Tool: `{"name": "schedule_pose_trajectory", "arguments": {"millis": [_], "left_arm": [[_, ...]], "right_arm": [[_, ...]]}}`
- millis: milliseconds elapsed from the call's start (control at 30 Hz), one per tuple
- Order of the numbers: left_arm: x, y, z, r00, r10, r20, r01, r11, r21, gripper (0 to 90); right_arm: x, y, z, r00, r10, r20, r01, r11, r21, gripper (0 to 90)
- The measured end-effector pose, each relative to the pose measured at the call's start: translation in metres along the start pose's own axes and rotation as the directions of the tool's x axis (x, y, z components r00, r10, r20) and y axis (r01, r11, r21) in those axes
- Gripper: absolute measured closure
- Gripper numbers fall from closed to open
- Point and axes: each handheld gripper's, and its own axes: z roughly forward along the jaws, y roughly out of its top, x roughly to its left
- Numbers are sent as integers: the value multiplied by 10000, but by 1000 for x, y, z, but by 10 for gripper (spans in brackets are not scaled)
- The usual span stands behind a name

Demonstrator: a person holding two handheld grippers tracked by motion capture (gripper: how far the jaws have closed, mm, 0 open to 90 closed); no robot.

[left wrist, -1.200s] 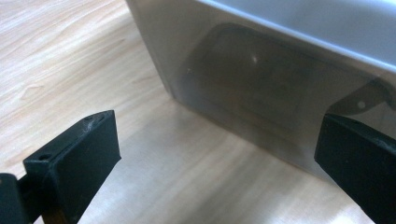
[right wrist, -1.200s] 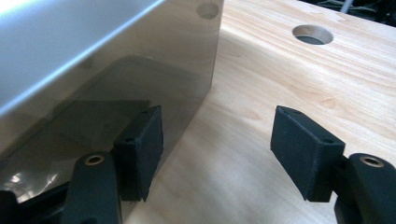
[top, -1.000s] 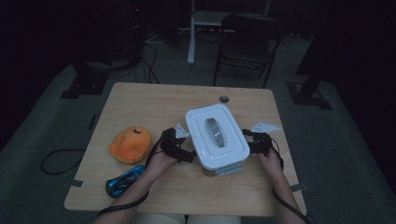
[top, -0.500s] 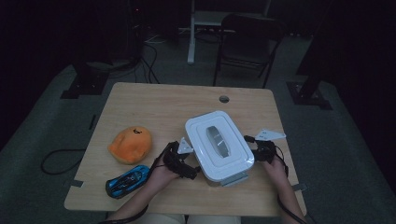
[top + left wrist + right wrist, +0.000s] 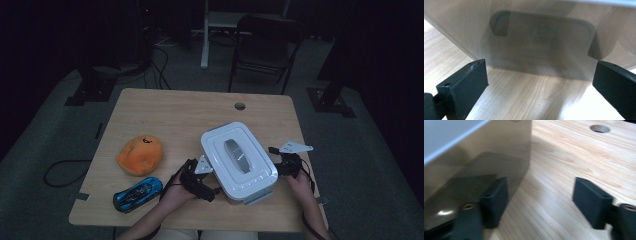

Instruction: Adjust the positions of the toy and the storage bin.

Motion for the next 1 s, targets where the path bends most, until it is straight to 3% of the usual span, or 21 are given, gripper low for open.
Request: {"name": "schedule_pose_trajectory", "arguments": {"millis": [33, 67, 100, 133, 233, 300, 333, 567, 700, 733, 800, 833, 933, 967, 1000], "left_arm": [[0, 0, 0, 10000, 0, 0, 0, 10000, 0, 5], [1, -5, 1, 9999, -32, 157, 30, 9999, 131, 5], [1, -5, 1, 9999, -32, 157, 30, 9999, 131, 5], [2, -9, 2, 9998, -63, 203, 59, 9998, 180, 5], [5, -21, 3, 9987, -371, 341, 360, 9989, 312, 5], [6, -24, 3, 9987, -392, 334, 380, 9986, 357, 5], [7, -29, 4, 9984, -435, 363, 418, 9980, 470, 5], [10, -40, 5, 9988, -461, 185, 450, 9972, 600, 5], [10, -44, 6, 9992, -385, 90, 379, 9972, 651, 5], [10, -45, 6, 9993, -369, 49, 365, 9971, 661, 5], [10, -46, 6, 9993, -359, -52, 362, 9976, 591, 5], [10, -47, 6, 9992, -389, -85, 393, 9976, 563, 5], [8, -48, 5, 9994, -275, -208, 286, 9980, 565, 5], [8, -48, 6, 9994, -224, -259, 240, 9979, 595, 5], [7, -48, 6, 9992, -81, -397, 108, 9977, 671, 5]], "right_arm": [[0, 0, 0, 10000, 0, 0, 0, 10000, 0, 233], [-2, -1, -2, 9982, -9, 606, -6, 9997, 257, 209], [-2, -1, -2, 9982, -9, 606, -6, 9997, 257, 209], [-7, -3, -9, 9963, 499, 700, -502, 9987, 17, 178], [-12, -3, -20, 9908, 992, 919, -972, 9949, -257, 143], [-14, -1, -25, 9884, 1229, 890, -1211, 9923, -254, 136], [-15, 3, -35, 9852, 1529, 781, -1508, 9881, -318, 123], [-11, 22, -61, 9798, 1680, 1089, -1607, 9843, -728, 114], [-4, 33, -70, 9795, 1680, 1116, -1569, 9824, -1012, 114], [0, 39, -73, 9768, 1694, 1310, -1569, 9824, -1011, 114], [9, 46, -77, 9817, 1537, 1129, -1425, 9846, -1012, 118], [20, 54, -78, 9845, 1275, 1205, -1185, 9898, -793, 118], [30, 61, -80, 9871, 1192, 1071, -1118, 9910, -732, 117], [38, 66, -81, 9915, 1110, 680, -1058, 9915, -759, 117], [38, 66, -81, 9915, 1110, 680, -1058, 9915, -759, 117]]}}
